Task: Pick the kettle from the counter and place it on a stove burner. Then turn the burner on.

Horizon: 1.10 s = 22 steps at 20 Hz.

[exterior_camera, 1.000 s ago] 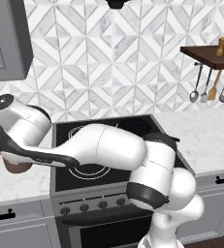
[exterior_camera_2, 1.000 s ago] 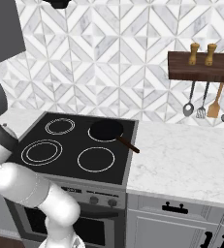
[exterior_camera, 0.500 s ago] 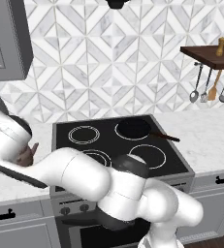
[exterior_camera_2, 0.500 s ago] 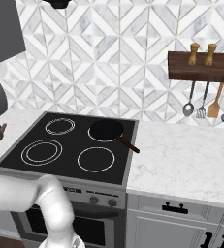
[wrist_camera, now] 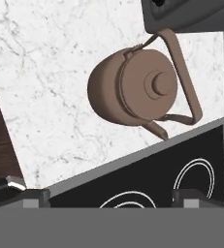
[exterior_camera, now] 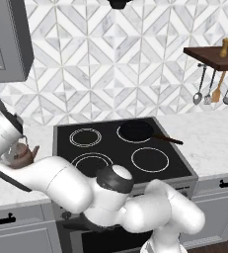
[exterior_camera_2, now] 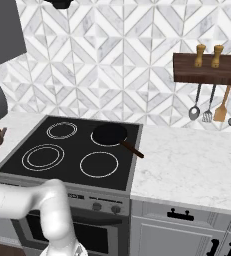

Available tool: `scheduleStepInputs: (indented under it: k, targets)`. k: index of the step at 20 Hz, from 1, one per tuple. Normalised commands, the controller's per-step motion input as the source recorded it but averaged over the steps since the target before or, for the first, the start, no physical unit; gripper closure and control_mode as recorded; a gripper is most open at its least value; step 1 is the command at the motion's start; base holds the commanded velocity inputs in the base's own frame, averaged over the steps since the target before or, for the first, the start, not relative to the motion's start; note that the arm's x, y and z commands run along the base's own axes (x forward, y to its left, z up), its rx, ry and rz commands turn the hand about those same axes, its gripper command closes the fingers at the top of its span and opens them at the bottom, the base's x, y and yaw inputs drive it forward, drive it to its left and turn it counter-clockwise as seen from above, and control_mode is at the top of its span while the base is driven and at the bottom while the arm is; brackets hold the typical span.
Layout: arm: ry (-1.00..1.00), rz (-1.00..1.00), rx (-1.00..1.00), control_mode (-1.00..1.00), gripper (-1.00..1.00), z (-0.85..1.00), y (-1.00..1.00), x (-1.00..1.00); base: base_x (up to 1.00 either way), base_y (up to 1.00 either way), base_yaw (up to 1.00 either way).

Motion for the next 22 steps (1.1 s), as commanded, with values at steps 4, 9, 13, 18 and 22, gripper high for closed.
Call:
scheduleStepInputs:
  k: [4,9,13,18,22]
  targets:
    - [0.0,0.17,-0.05,-1.0,-1.0,-0.11,0.0,0.54,0.0,0.0,0.0]
    - [0.04,0.25,-0.09,-1.0,-1.0,-0.28,0.0,0.48,0.0,0.0,0.0]
    - [0.07,0.29,-0.05,-1.0,-1.0,-0.13,0.0,0.5,0.0,0.0,0.0]
    - [0.07,0.22,-0.08,-1.0,-1.0,-0.08,0.07,0.26,0.0,0.0,0.0]
    - [0.04,0.12,-0.1,-1.0,-1.0,-0.24,0.21,0.15,0.0,0.0,0.0]
